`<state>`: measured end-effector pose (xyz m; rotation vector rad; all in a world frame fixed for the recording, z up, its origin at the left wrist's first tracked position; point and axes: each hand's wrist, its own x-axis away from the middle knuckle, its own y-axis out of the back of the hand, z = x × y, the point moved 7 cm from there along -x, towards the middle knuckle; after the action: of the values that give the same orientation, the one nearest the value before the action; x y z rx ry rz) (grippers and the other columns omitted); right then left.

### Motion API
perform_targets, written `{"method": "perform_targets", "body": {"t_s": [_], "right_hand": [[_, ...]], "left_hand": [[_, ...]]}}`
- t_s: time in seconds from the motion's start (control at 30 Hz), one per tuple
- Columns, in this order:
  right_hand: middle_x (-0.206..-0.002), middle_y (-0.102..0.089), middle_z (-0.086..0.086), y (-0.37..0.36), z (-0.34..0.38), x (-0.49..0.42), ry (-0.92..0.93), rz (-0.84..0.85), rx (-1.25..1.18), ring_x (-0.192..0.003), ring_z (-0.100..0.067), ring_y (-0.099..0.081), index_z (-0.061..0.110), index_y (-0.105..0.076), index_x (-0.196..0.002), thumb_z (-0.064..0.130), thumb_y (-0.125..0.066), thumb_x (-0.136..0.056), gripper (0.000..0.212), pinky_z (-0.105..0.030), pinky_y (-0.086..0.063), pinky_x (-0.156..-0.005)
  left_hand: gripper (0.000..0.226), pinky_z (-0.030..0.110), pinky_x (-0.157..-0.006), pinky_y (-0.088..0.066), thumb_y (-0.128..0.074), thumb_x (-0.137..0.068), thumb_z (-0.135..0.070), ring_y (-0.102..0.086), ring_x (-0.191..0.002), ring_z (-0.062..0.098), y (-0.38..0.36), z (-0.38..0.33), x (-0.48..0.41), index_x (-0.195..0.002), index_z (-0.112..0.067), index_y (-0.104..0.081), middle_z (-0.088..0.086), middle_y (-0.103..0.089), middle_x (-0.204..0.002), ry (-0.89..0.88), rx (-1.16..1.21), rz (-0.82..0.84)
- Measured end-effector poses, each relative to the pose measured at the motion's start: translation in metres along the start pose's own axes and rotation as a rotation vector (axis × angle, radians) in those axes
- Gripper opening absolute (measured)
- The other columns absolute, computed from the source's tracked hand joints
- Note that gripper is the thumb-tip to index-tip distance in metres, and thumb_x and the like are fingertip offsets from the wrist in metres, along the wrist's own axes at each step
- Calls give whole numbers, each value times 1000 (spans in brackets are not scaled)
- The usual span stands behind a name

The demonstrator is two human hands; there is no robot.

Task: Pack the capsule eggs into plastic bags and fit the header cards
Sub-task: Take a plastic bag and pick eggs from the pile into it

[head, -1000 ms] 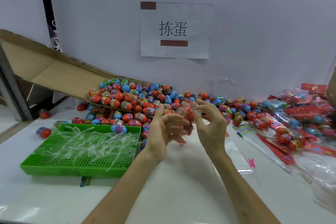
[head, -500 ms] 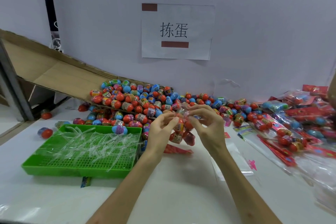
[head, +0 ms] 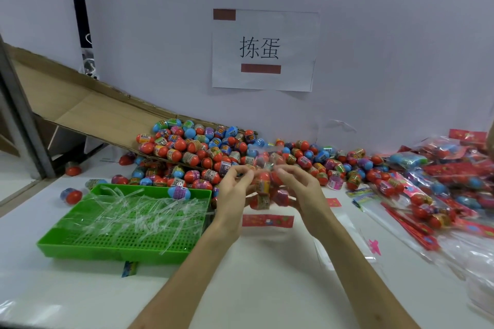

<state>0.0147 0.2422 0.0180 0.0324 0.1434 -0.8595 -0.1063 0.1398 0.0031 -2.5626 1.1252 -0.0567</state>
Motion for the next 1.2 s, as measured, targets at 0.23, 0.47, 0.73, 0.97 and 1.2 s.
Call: {"method": "perform_targets", "body": {"t_s": [0.23, 0.47, 0.73, 0.97, 1.2], "right_hand": [[-80, -71, 2, 3, 3, 1, 52, -94, -22, -82, -17, -69, 27, -71, -76, 43, -71, -89, 20, -28, -57, -69], [-84, -75, 0, 5, 10, 7, 154, -146, -14, -77, -13, -74, 28, -77, -86, 44, -75, -83, 17, -24, -58, -57], [-92, -74, 8, 8, 8, 0, 211, -207, 132, -89, -10, -73, 27, -70, -104, 37, -74, -89, 19, -27, -62, -72], [-98, -72, 9, -5, -2, -2, 90, -43, 54, -98, -14, -70, 35, -70, -107, 47, -70, -89, 21, -33, -61, -79], [-99, -69, -4, 6, 4, -1, 171, -157, 99, -93, -20, -69, 35, -65, -110, 29, -77, -90, 24, -37, -64, -78]], "left_hand": [[11, 34, -70, -56, -54, -107, -24, -68, -89, 23, -8, 5, 3, -101, -14, -57, 11, -70, -95, 38, 36, 65], [28, 47, -88, -60, -71, -97, -34, -74, -100, 24, -15, 18, 7, -121, -19, -68, 3, -78, -101, 234, 46, 186], [18, 24, -70, -58, -68, -98, -26, -76, -83, 14, -10, 7, 6, -87, -33, -81, 0, -79, -87, 39, -96, 113], [9, 24, -75, -60, -74, -95, -19, -77, -91, 14, -4, 0, 3, -102, -24, -78, -1, -80, -93, -53, -85, 50], [15, 38, -82, -60, -69, -98, -26, -75, -95, 26, -11, 4, 7, -101, -28, -83, 9, -80, -96, 18, -113, 140]]}}
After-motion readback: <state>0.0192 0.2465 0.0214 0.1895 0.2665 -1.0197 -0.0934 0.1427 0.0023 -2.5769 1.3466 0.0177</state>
